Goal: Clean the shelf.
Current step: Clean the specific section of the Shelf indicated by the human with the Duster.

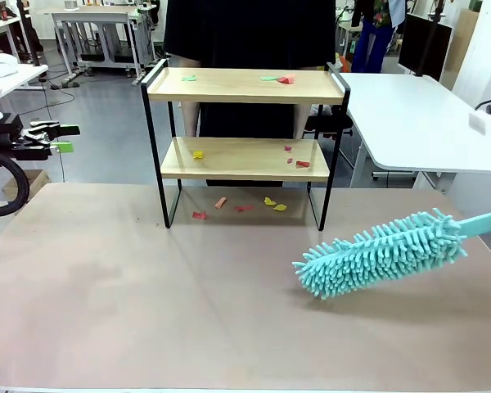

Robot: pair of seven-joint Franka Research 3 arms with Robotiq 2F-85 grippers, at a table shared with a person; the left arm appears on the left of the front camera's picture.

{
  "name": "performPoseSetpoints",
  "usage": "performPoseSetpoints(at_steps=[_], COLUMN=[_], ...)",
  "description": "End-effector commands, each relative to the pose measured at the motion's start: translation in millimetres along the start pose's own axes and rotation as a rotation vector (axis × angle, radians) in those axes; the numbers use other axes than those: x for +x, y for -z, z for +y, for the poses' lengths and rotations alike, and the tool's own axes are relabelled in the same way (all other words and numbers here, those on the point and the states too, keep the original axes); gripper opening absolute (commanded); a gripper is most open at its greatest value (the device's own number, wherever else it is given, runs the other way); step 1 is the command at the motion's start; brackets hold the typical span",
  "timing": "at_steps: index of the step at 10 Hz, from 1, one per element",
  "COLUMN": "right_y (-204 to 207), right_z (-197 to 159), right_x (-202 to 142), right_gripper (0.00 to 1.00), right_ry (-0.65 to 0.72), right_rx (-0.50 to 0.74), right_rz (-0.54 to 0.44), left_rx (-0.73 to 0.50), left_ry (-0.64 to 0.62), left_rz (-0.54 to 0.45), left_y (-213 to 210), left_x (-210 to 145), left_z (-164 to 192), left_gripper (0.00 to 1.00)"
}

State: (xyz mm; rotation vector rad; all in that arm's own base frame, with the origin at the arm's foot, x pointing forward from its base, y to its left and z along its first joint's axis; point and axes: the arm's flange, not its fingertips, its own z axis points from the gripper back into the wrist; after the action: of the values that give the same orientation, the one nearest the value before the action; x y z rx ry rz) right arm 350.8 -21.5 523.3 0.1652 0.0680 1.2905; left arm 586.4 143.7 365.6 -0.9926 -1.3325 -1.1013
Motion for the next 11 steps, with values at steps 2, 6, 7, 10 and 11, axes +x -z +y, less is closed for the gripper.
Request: performPoseSetpoints(at_steps=[2, 6, 7, 10, 11], right_y=[0.0, 0.0, 0.0, 0.0, 0.0], right_z=[0.0, 0.0, 0.0, 0.0, 0.0], right_x=[0.0, 0.0, 0.0, 0.0, 0.0], right_gripper=[0.13, 0.13, 0.13, 0.13, 0.13], right_ry=[0.0, 0.0, 0.0, 0.0, 0.0], right_rx=[0.0, 0.0, 0.0, 0.0, 0.0], right_rz=[0.0, 0.0, 0.0, 0.0, 0.0], left_rx=[-0.005, -0.005, -0.005, -0.005, -0.005], left_ry=[0.012, 0.012, 0.012, 0.012, 0.012], left_rz=[0.007, 0.007, 0.007, 0.007, 0.007], left_y=[0.0, 0.0, 0.0, 0.0, 0.0], left_x=[1.6, 1.6, 1.6, 1.6, 1.6], left_z=[-1.5, -1.5, -1.5, -1.5, -1.5], left_gripper=[1.0, 1.0, 1.0, 1.0, 1.0])
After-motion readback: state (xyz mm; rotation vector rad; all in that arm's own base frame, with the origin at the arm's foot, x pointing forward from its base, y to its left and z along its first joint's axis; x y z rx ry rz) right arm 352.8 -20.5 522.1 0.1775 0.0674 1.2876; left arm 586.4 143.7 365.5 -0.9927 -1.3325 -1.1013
